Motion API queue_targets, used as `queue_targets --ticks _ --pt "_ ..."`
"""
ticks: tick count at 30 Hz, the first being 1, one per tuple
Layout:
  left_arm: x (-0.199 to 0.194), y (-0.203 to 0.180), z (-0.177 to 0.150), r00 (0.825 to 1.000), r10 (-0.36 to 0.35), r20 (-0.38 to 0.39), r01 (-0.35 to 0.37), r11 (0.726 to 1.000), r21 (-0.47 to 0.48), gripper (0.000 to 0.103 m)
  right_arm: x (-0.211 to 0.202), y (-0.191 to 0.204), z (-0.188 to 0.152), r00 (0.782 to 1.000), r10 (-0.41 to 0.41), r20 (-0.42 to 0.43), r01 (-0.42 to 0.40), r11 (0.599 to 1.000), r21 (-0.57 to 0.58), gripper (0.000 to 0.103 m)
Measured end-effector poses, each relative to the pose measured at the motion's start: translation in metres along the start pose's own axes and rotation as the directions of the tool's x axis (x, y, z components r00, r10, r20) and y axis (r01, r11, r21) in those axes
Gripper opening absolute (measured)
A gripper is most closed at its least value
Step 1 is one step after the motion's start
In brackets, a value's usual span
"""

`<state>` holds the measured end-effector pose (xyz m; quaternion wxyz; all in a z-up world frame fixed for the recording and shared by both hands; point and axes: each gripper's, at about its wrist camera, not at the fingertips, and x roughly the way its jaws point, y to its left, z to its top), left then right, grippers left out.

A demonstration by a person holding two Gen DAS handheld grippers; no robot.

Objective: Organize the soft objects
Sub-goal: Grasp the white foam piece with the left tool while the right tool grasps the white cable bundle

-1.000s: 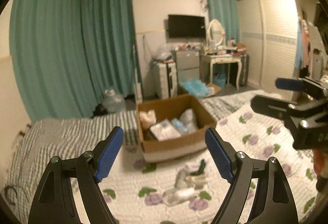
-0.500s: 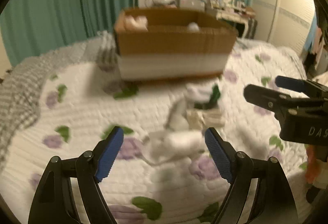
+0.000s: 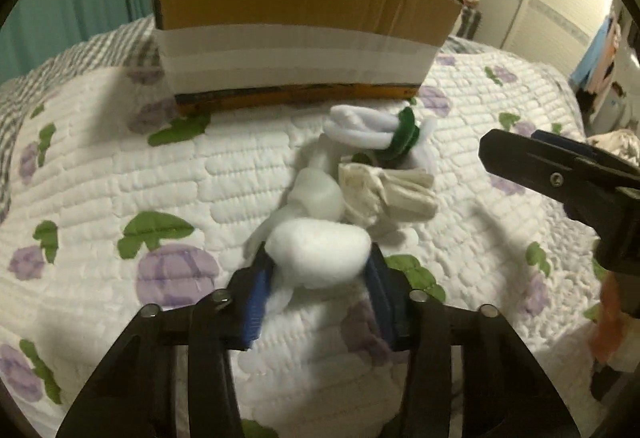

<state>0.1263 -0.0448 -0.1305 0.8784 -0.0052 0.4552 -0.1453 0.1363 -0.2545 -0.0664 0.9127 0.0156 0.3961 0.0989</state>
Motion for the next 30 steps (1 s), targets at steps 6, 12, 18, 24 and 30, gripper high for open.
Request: queue_targets --ticks 6,12,18,24,30 --pt "-0.025 0.005 -0.006 0.999 -0.021 0.043 0.02 1.0 0.014 0.033 -0.007 0.007 -0.006 1.0 -0.018 0.022 0.019 1.0 -0.024 0.099" --pt "-0.06 0.023 -0.002 0.992 0.034 0.122 -0.035 0.999 0.001 0.033 -0.015 0.027 -0.013 0.999 0.04 0.019 -0.038 0.997 -0.074 0.099" --pt "-0.067 0.048 0.003 0.985 0.089 0.147 -0.082 0.995 -0.051 0.033 -0.001 0.057 -0.016 0.995 0.096 -0.031 -0.1 0.984 -0.144 0.09" --pt "-0.062 0.061 0.004 0.984 0.116 0.138 -0.105 0.991 -0.081 0.033 0.033 0.087 -0.014 0.992 0.051 -0.118 -0.082 0.959 -0.271 0.061" --pt "-0.056 0.065 0.006 0.984 0.121 0.128 -0.113 0.991 -0.067 0.033 0.069 0.089 -0.015 0.985 0.005 -0.173 -0.055 0.955 -0.29 0.061"
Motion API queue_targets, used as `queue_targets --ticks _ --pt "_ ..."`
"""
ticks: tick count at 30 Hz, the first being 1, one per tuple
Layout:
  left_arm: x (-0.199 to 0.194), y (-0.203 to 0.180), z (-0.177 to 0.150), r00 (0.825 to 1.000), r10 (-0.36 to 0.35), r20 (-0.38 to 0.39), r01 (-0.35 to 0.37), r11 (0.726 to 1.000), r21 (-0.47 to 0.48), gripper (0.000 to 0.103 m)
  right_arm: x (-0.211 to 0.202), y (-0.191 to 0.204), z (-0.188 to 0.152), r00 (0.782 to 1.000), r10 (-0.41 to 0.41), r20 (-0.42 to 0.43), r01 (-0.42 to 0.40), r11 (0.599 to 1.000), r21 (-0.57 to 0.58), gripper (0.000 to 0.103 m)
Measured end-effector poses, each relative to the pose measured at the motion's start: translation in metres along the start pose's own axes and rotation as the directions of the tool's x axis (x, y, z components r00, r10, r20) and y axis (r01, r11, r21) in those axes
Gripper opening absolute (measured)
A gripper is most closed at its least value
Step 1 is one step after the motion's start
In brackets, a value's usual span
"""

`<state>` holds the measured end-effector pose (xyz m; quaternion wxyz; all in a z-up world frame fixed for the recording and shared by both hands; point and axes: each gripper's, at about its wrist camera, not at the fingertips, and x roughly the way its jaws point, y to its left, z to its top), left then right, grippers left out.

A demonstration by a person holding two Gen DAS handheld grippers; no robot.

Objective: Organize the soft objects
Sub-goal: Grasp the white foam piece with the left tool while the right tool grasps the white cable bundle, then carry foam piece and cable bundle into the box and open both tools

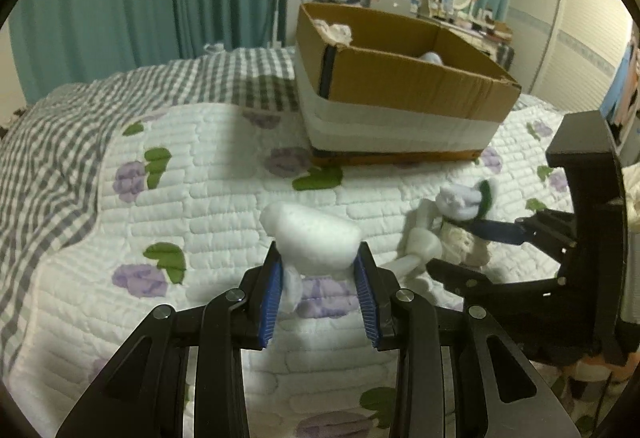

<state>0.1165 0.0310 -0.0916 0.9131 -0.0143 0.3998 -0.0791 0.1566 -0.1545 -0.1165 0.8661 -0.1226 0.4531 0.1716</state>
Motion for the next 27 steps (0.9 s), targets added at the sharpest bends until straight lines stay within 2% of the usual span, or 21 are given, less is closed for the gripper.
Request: queue_targets --ticks 3,6,7,11,20,27 --pt "0.003 0.002 0.0 1.0 0.007 -0.006 -0.007 1.0 -0.001 0.033 0.004 -0.005 -0.001 1.0 0.02 -0.003 -0.02 1.0 0.022 0.059" --pt "0.001 0.003 -0.001 1.0 -0.002 -0.003 0.002 1.0 -0.005 0.033 -0.003 -0.01 -0.004 1.0 0.025 0.01 -0.026 0.999 0.046 0.042" --pt "-0.001 0.002 -0.001 1.0 -0.004 0.0 0.004 1.0 -0.004 0.033 -0.005 -0.012 -0.005 1.0 0.014 0.012 -0.015 0.998 0.054 0.033" --pt "-0.005 0.0 -0.003 1.0 -0.01 0.009 0.01 1.0 0.001 0.033 -0.019 -0.02 -0.012 0.998 0.029 0.048 -0.033 0.995 0.093 0.027" --pt "-0.031 -0.021 -0.008 0.999 0.009 0.04 -0.011 0.999 0.046 0.033 -0.077 -0.017 -0.028 0.988 0.03 0.154 -0.045 0.995 0.092 0.025" --pt "-0.067 -0.034 0.002 0.993 0.045 0.112 -0.05 0.998 0.04 0.033 -0.137 -0.013 -0.022 0.967 -0.025 0.255 0.002 0.996 0.09 0.025"
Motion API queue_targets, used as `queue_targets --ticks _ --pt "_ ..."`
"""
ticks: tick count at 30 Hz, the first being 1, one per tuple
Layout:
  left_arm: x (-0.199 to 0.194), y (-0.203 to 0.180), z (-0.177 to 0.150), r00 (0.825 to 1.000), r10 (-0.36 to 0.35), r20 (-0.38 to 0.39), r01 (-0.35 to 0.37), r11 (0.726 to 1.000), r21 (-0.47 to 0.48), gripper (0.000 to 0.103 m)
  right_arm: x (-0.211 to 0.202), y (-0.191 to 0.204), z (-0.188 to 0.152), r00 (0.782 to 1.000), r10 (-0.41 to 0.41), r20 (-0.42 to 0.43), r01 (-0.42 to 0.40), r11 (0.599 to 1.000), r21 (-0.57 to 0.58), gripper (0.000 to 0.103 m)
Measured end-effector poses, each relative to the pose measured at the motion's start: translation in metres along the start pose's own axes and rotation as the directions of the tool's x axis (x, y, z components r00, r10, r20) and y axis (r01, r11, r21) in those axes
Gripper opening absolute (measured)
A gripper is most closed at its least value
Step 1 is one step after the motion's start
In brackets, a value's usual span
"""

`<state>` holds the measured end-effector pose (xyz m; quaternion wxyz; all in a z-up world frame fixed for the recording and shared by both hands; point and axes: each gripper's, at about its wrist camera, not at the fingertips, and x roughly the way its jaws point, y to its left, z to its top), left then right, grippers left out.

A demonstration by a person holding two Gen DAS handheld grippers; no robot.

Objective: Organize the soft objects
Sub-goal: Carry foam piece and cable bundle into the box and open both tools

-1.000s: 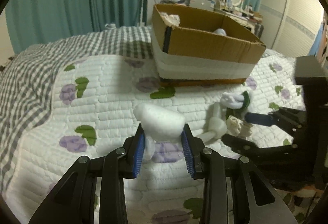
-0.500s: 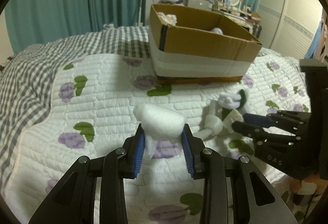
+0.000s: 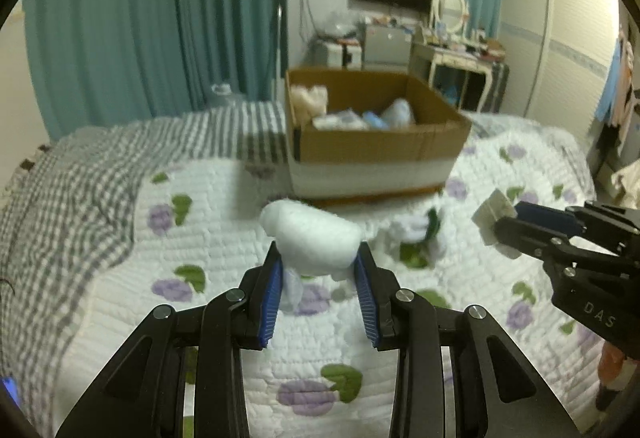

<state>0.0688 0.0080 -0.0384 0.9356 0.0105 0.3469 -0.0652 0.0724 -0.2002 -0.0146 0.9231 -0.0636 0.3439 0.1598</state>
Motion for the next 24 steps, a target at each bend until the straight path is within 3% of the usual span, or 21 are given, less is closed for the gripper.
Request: queue_targets --ticks 6,12,18,24 --pt "-0.026 -0.006 0.03 0.997 0.016 0.075 -0.016 1.0 0.001 0.033 -0.03 -0.008 0.034 0.996 -0.037 0.086 0.038 0.999 -0.011 0.025" --pt "-0.031 -0.018 0.073 0.989 0.021 0.146 -0.027 0.999 0.038 0.033 -0.035 -0.027 0.081 0.986 -0.057 0.156 0.057 0.998 0.004 0.025" --pt "-0.007 -0.016 0.122 0.983 0.013 0.184 -0.019 0.999 0.03 0.033 -0.01 -0.051 0.129 0.979 -0.077 0.187 0.072 0.997 0.029 0.025" --pt "0.046 -0.009 0.157 0.983 0.035 0.178 -0.042 0.998 0.037 0.033 0.041 -0.078 0.162 0.982 -0.064 0.18 0.057 0.997 0.043 0.025"
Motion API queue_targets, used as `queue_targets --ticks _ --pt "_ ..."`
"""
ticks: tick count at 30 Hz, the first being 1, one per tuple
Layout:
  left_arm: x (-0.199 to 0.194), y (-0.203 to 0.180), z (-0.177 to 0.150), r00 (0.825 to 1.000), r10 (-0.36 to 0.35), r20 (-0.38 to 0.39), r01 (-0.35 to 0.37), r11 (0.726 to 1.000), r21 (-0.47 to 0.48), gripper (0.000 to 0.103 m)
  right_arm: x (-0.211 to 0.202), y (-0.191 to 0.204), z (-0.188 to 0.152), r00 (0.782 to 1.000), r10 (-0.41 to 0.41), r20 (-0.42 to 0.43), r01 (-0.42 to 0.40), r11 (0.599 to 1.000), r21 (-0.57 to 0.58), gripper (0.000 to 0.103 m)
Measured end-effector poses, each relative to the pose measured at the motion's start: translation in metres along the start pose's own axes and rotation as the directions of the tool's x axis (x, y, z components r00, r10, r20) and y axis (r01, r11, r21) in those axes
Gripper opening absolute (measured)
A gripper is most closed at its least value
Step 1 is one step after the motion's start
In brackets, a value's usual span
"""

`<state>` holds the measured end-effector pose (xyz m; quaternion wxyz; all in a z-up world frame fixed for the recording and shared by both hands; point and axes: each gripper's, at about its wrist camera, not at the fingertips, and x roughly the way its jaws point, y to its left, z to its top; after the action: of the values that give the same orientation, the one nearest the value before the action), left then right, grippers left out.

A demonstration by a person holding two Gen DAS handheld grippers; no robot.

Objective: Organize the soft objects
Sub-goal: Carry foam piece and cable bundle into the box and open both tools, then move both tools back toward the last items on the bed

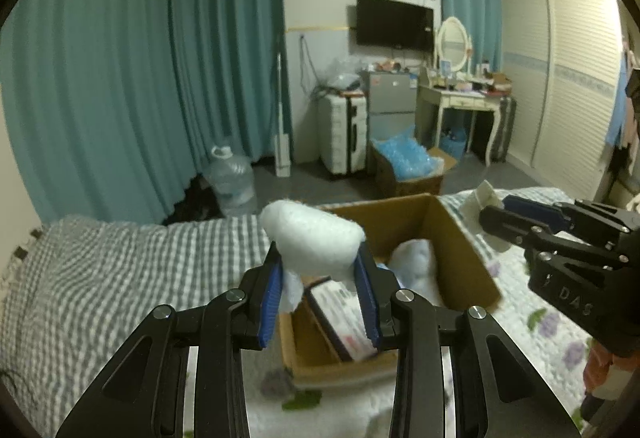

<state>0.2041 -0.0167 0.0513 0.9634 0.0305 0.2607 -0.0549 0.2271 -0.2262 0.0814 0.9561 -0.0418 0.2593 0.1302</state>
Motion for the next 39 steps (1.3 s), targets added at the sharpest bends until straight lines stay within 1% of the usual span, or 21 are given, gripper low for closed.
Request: queue_targets --ticks 3,7,10,13,15,17,18,19,20,21,22,23,25,27,28,31,35,39 --pt "0.033 0.008 0.002 1.0 0.0 -0.029 0.0 1.0 -0.016 0.033 0.035 -0.011 0.005 1.0 0.01 -0.023 -0.01 1.0 0.02 0.025" --pt "0.077 0.008 -0.003 0.998 0.004 -0.069 -0.003 1.0 0.001 0.033 0.077 -0.018 0.004 0.998 0.001 -0.061 0.0 1.0 0.013 0.025" --pt "0.094 0.005 -0.013 0.996 0.002 -0.09 -0.001 1.0 0.013 0.033 0.1 -0.025 -0.001 0.997 0.007 -0.077 -0.005 1.0 0.027 0.025" --pt "0.109 0.002 -0.021 0.994 -0.009 -0.107 0.011 1.0 0.025 0.035 0.112 -0.031 -0.004 0.996 0.011 -0.084 -0.008 0.999 0.038 0.026" --pt "0.112 -0.004 -0.024 0.995 -0.012 -0.101 0.017 0.999 0.043 0.037 0.117 -0.034 -0.006 0.996 0.017 -0.084 -0.012 0.999 0.053 0.028" --pt "0.111 -0.007 -0.025 0.996 -0.031 -0.08 0.036 0.998 0.051 0.038 0.118 -0.034 -0.006 0.995 0.046 -0.086 -0.04 0.997 0.067 0.031" --pt "0.109 -0.008 -0.025 0.997 -0.039 -0.062 0.042 0.998 0.049 0.045 0.117 -0.033 -0.006 0.996 0.035 -0.083 -0.029 0.997 0.068 0.034" --pt "0.104 -0.009 -0.025 0.998 -0.039 -0.044 0.041 0.998 0.045 0.053 0.114 -0.033 -0.006 0.997 0.013 -0.078 -0.008 0.998 0.065 0.041" --pt "0.102 -0.009 -0.024 0.998 -0.038 -0.041 0.04 0.998 0.043 0.057 0.11 -0.033 -0.004 0.998 -0.012 -0.069 0.017 0.998 0.062 0.056" --pt "0.099 -0.01 -0.022 0.998 -0.037 -0.041 0.039 0.998 0.043 0.065 0.104 -0.034 -0.003 0.998 -0.019 -0.061 0.022 0.998 0.063 0.063" --pt "0.094 -0.011 -0.02 0.999 -0.037 -0.037 0.038 0.998 0.043 0.07 0.098 -0.035 -0.002 0.999 -0.022 -0.048 0.025 0.998 0.065 0.071" --pt "0.092 -0.011 -0.017 0.999 -0.033 -0.029 0.034 0.998 0.044 0.072 0.086 -0.036 0.001 0.999 -0.028 -0.027 0.03 0.997 0.071 0.071" --pt "0.076 -0.011 -0.009 1.0 -0.019 0.007 0.019 0.999 0.046 0.08 0.068 -0.037 0.007 0.999 -0.043 -0.009 0.044 0.996 0.08 0.073" --pt "0.055 -0.01 -0.001 0.999 -0.026 0.039 0.024 0.999 0.043 0.083 0.04 -0.039 0.015 0.999 -0.049 0.017 0.047 0.994 0.096 0.079" --pt "0.042 -0.009 0.005 0.998 -0.028 0.056 0.026 0.999 0.042 0.084 0.031 -0.039 0.019 0.998 -0.049 0.027 0.046 0.994 0.099 0.082" --pt "0.002 -0.009 0.02 0.994 -0.018 0.108 0.013 0.999 0.048 0.084 -0.015 -0.035 0.032 0.995 -0.068 0.074 0.061 0.993 0.098 0.089" --pt "-0.053 -0.007 0.035 0.985 -0.026 0.169 0.017 0.998 0.055 0.085 -0.085 -0.022 0.048 0.986 -0.086 0.143 0.076 0.995 0.071 0.095" --pt "-0.104 -0.002 0.042 0.978 0.01 0.209 -0.022 0.998 0.059 0.085 -0.144 -0.008 0.054 0.976 -0.083 0.199 0.077 0.996 0.035 0.1"
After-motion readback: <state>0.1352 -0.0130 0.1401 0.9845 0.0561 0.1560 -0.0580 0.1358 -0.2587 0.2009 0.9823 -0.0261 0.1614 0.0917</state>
